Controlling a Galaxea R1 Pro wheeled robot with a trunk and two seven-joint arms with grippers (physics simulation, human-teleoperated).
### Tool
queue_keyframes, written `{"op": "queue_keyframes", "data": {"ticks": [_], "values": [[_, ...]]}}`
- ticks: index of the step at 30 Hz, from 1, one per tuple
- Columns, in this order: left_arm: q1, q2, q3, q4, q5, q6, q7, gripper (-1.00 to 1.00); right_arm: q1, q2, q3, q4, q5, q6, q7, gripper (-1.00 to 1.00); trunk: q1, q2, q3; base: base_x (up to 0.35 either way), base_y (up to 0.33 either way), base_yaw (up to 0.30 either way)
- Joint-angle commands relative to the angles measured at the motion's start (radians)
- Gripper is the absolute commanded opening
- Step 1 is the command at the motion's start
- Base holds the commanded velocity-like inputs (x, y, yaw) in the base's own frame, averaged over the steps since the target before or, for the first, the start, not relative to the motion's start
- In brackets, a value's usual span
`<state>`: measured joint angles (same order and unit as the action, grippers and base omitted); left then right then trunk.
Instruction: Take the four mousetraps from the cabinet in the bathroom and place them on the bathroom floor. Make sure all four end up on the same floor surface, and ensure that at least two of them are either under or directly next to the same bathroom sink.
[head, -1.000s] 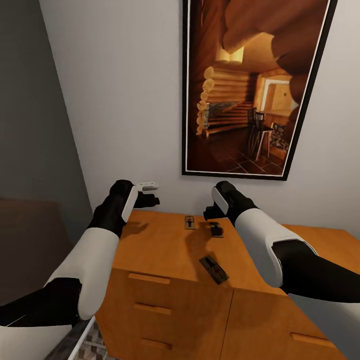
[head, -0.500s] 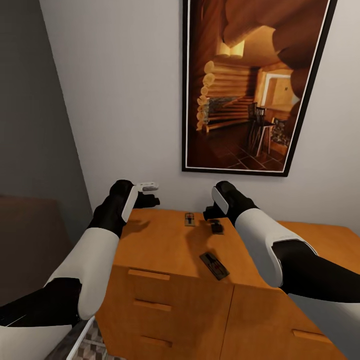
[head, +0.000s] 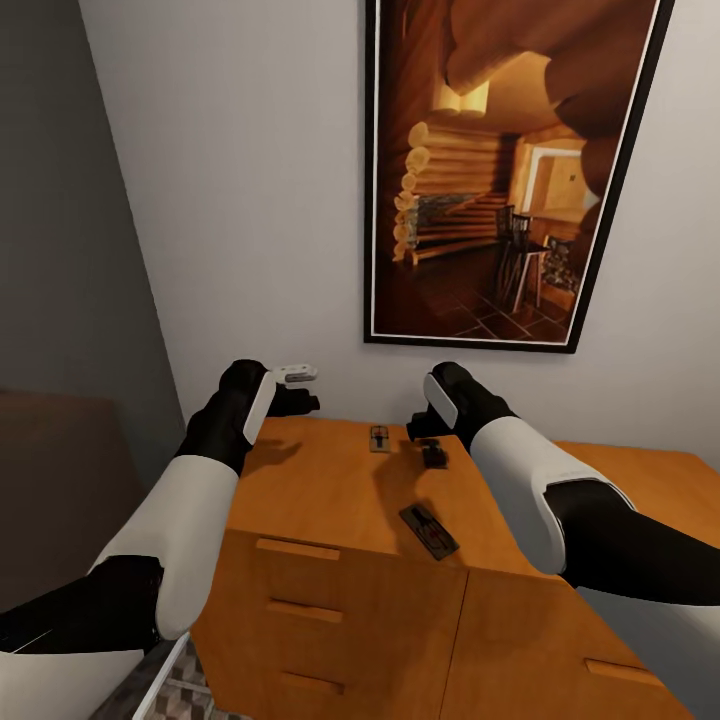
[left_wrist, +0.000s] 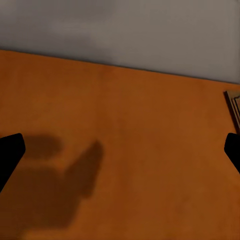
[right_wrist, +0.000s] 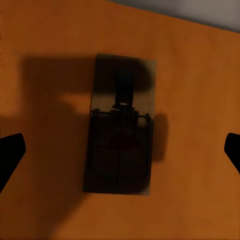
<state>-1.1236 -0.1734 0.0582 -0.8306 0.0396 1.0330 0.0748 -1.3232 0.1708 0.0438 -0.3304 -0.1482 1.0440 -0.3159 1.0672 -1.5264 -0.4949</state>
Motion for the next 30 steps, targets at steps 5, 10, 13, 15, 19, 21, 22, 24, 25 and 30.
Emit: {"op": "queue_keyframes", "data": {"ticks": [5, 10, 13, 15, 19, 21, 22, 24, 25, 30], "values": [[-0.001, -0.001, 0.003, -0.001, 0.005, 0.004, 0.006, 1.0, -0.001, -0.001, -0.034, 0.0, -0.011, 0.003, -0.008, 1.0, 0.0, -0.001, -0.001, 0.0, 0.0, 0.0], [-0.001, -0.001, 0.003, -0.001, 0.005, 0.004, 0.006, 1.0, -0.001, -0.003, -0.136, 0.0, -0.008, 0.003, -0.012, 1.0, 0.0, -0.001, -0.001, 0.0, 0.0, 0.0], [-0.001, -0.001, 0.003, -0.001, 0.005, 0.004, 0.006, 1.0, -0.001, -0.003, -0.168, -0.001, -0.005, 0.003, -0.017, 1.0, 0.0, -0.001, -0.001, 0.0, 0.0, 0.0], [-0.001, -0.001, 0.003, -0.001, 0.005, 0.004, 0.006, 1.0, -0.001, -0.003, -0.181, -0.001, -0.004, 0.003, -0.024, 1.0, 0.0, -0.001, -0.001, 0.0, 0.0, 0.0], [-0.001, -0.001, 0.003, -0.001, 0.005, 0.004, 0.006, 1.0, -0.001, -0.002, -0.2, -0.001, -0.003, 0.003, -0.038, 1.0, 0.0, -0.001, -0.001, 0.0, 0.0, 0.0], [-0.001, -0.001, 0.003, -0.001, 0.005, 0.004, 0.006, 1.0, -0.001, -0.002, -0.204, -0.001, -0.002, 0.003, -0.041, 1.0, 0.0, -0.001, -0.001, 0.0, 0.0, 0.0], [-0.001, -0.001, 0.003, -0.001, 0.005, 0.004, 0.006, 1.0, -0.001, -0.002, -0.205, -0.001, -0.002, 0.003, -0.042, 1.0, 0.0, -0.001, -0.001, 0.0, 0.0, 0.0], [-0.001, -0.001, 0.003, -0.001, 0.005, 0.004, 0.006, 1.0, -0.001, -0.002, -0.207, -0.002, -0.002, 0.003, -0.044, 1.0, 0.0, -0.001, -0.001, 0.0, 0.0, 0.0], [-0.001, -0.001, 0.003, -0.001, 0.005, 0.004, 0.006, 1.0, -0.001, -0.002, -0.208, -0.002, -0.002, 0.003, -0.044, 1.0, 0.0, -0.001, -0.001, 0.0, 0.0, 0.0], [-0.001, -0.001, 0.003, -0.002, 0.004, 0.004, 0.006, 1.0, -0.001, -0.003, -0.21, -0.002, -0.002, 0.003, -0.046, 1.0, 0.0, -0.001, -0.001, 0.0, 0.0, 0.0]]}}
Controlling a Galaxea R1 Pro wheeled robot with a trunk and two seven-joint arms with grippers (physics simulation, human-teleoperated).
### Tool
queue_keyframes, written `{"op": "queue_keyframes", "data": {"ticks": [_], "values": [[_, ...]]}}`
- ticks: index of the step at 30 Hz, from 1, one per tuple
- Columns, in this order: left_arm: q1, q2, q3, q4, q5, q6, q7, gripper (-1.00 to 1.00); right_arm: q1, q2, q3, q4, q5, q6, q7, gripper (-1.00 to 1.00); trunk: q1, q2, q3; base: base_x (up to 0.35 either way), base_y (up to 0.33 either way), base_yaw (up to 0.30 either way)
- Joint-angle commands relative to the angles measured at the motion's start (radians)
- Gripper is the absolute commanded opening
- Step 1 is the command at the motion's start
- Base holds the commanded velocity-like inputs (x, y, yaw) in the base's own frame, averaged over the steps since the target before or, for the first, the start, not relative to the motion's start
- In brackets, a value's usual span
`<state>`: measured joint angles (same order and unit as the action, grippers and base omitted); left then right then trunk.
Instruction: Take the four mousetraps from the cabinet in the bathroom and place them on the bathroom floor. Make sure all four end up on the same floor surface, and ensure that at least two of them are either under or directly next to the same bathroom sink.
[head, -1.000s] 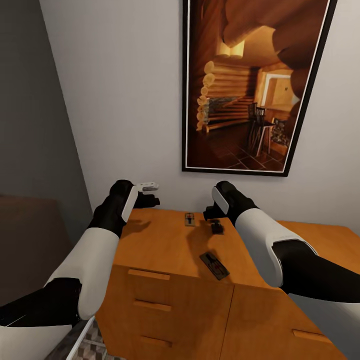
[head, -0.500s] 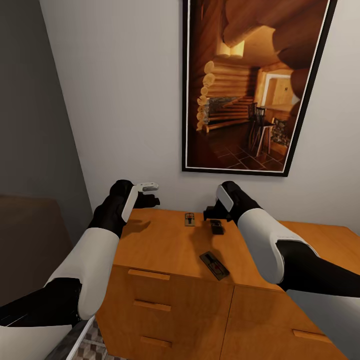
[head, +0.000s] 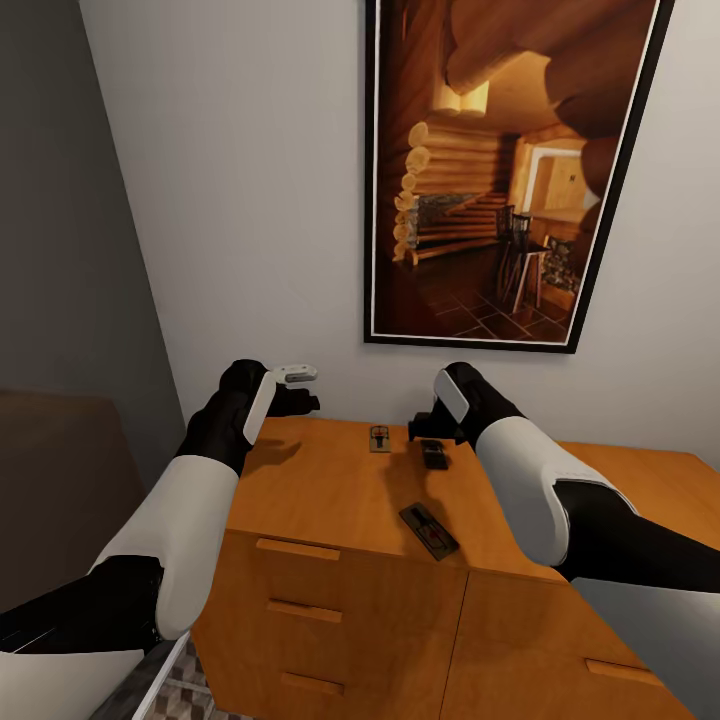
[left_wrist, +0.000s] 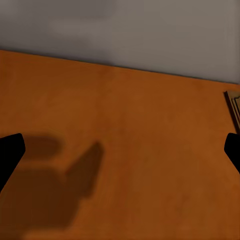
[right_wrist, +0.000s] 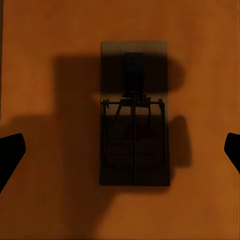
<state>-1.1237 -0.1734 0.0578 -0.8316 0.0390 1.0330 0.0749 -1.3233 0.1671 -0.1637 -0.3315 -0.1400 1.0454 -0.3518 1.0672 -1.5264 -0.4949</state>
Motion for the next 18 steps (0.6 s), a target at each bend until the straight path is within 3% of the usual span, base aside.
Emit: {"op": "queue_keyframes", "data": {"ticks": [1, 11, 18], "values": [[-0.001, -0.001, 0.003, -0.001, 0.005, 0.004, 0.006, 1.0, -0.001, 0.0, -0.003, -0.001, -0.01, 0.002, -0.011, 1.0, 0.0, -0.001, -0.001, 0.0, 0.0, 0.0], [-0.001, -0.001, 0.003, 0.0, 0.005, 0.004, 0.006, 1.0, -0.001, 0.0, -0.003, -0.003, -0.01, 0.002, -0.035, 1.0, 0.0, -0.001, -0.001, 0.0, 0.0, 0.0], [-0.001, -0.001, 0.004, -0.001, 0.005, 0.004, 0.006, 1.0, -0.001, 0.001, -0.001, -0.003, -0.009, 0.002, -0.045, 1.0, 0.027, -0.05, -0.023, 0.0, 0.0, 0.0]]}}
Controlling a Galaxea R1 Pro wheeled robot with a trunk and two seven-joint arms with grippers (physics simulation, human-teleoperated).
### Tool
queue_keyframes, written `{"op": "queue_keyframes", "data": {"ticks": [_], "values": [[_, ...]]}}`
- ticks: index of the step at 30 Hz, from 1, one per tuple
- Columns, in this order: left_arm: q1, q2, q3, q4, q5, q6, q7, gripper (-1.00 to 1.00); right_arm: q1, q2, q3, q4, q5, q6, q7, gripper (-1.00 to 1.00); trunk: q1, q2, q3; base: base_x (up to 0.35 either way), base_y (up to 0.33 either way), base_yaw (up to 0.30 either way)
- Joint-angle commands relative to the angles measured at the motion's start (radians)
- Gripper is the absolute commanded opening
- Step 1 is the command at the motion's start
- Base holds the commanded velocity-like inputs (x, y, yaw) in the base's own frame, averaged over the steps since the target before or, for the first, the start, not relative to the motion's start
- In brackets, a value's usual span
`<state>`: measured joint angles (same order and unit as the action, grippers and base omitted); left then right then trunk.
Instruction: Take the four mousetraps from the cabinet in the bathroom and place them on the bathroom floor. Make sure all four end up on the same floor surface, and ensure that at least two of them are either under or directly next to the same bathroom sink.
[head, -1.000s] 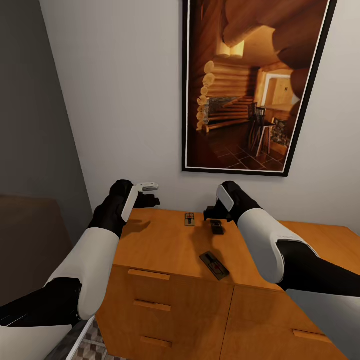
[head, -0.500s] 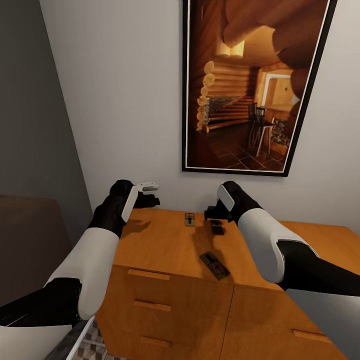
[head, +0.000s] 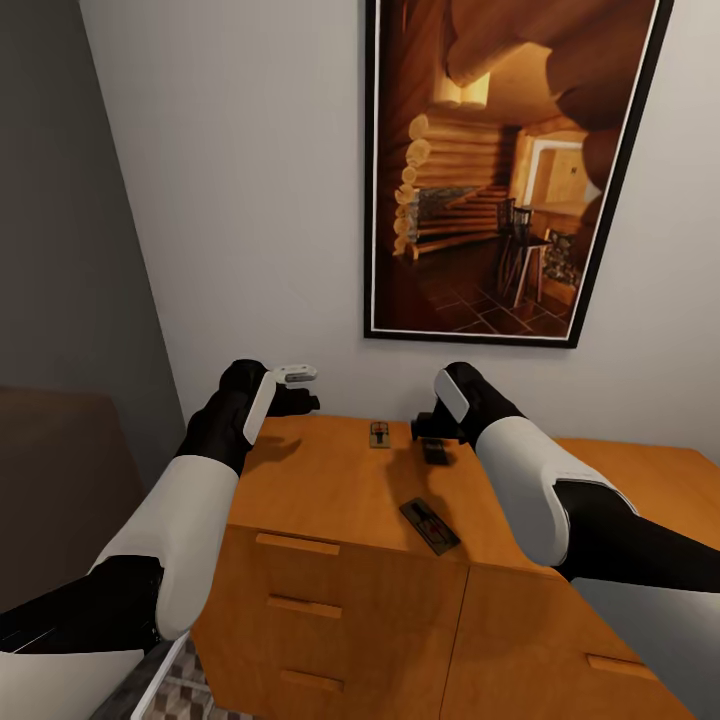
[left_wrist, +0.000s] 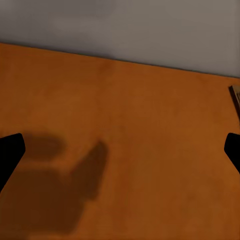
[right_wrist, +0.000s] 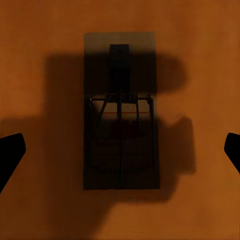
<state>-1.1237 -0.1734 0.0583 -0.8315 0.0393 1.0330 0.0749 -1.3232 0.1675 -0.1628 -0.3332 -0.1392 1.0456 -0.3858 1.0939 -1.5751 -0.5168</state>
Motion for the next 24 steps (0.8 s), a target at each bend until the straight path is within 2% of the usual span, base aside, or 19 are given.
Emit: {"op": "queue_keyframes", "data": {"ticks": [1, 16, 22, 24], "values": [[-0.001, -0.001, 0.003, -0.001, 0.005, 0.004, 0.006, 1.0, -0.001, 0.001, -0.001, -0.001, -0.01, 0.002, -0.011, 1.0, 0.004, -0.008, -0.004, 0.0, 0.0, 0.0], [-0.001, -0.001, 0.003, -0.001, 0.004, 0.004, 0.006, 1.0, -0.001, 0.001, 0.006, 0.0, -0.008, 0.002, -0.014, 1.0, 0.008, -0.015, -0.008, 0.0, 0.0, 0.0], [-0.001, -0.001, 0.003, -0.001, 0.003, 0.004, 0.006, 1.0, -0.001, 0.001, 0.006, 0.0, -0.008, 0.002, -0.015, 1.0, 0.031, -0.057, -0.026, 0.0, 0.0, 0.0], [-0.001, -0.001, 0.003, -0.001, 0.003, 0.004, 0.006, 1.0, -0.001, 0.002, 0.006, 0.0, -0.008, 0.002, -0.016, 1.0, 0.031, -0.057, -0.026, 0.0, 0.0, 0.0]]}}
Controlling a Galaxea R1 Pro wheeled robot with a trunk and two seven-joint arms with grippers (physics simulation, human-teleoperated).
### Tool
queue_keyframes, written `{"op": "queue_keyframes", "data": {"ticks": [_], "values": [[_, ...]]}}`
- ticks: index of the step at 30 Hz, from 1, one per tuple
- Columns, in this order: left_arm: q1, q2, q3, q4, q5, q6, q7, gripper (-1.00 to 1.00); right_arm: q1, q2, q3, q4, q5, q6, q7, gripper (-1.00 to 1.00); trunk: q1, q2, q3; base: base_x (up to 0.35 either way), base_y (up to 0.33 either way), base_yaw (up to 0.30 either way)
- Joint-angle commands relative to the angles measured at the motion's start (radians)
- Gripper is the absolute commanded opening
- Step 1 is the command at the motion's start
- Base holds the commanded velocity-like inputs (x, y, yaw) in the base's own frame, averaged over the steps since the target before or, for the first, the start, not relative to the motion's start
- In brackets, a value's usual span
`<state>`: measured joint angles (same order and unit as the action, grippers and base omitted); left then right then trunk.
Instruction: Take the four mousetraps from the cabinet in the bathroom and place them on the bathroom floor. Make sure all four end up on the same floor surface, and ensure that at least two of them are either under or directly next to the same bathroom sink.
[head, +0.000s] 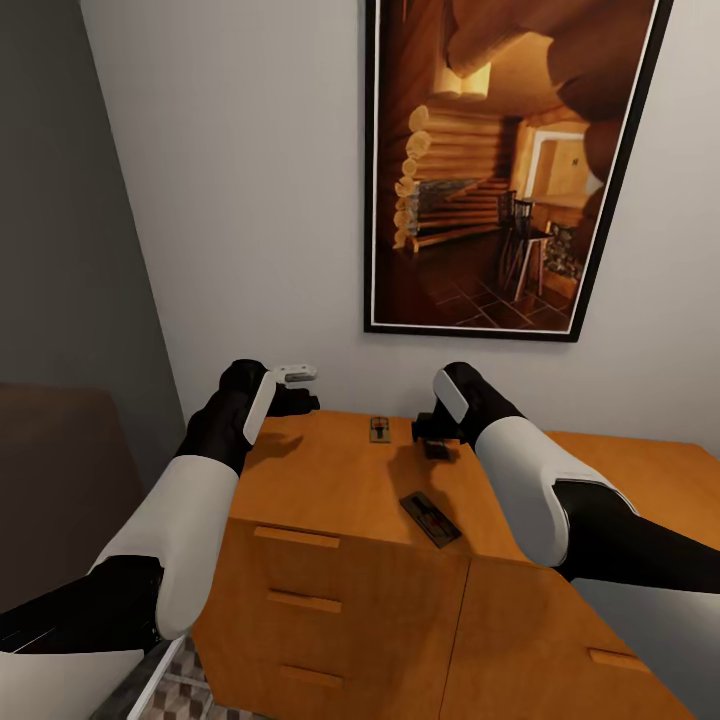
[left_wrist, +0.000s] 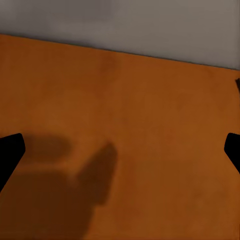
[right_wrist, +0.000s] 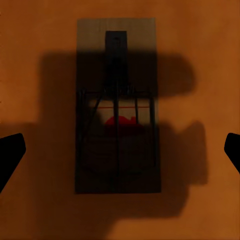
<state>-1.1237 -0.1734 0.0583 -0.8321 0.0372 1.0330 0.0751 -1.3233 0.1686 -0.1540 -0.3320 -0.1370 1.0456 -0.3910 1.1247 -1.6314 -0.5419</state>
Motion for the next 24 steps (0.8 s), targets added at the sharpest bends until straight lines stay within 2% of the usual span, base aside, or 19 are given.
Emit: {"op": "queue_keyframes", "data": {"ticks": [1, 16, 24], "values": [[-0.001, -0.001, 0.003, -0.001, 0.005, 0.004, 0.006, 1.0, -0.001, 0.001, -0.003, -0.001, -0.01, 0.002, -0.011, 1.0, 0.0, -0.001, -0.001, 0.0, 0.0, 0.0], [0.0, -0.001, 0.003, -0.001, 0.004, 0.004, 0.006, 1.0, -0.001, 0.002, -0.001, -0.001, -0.011, 0.002, -0.011, 1.0, 0.0, -0.001, -0.001, 0.0, 0.0, 0.0], [-0.001, -0.001, 0.003, -0.001, 0.004, 0.004, 0.006, 1.0, -0.001, 0.002, -0.001, -0.001, -0.011, 0.002, -0.011, 1.0, 0.031, -0.057, -0.026, 0.0, 0.0, 0.0]]}}
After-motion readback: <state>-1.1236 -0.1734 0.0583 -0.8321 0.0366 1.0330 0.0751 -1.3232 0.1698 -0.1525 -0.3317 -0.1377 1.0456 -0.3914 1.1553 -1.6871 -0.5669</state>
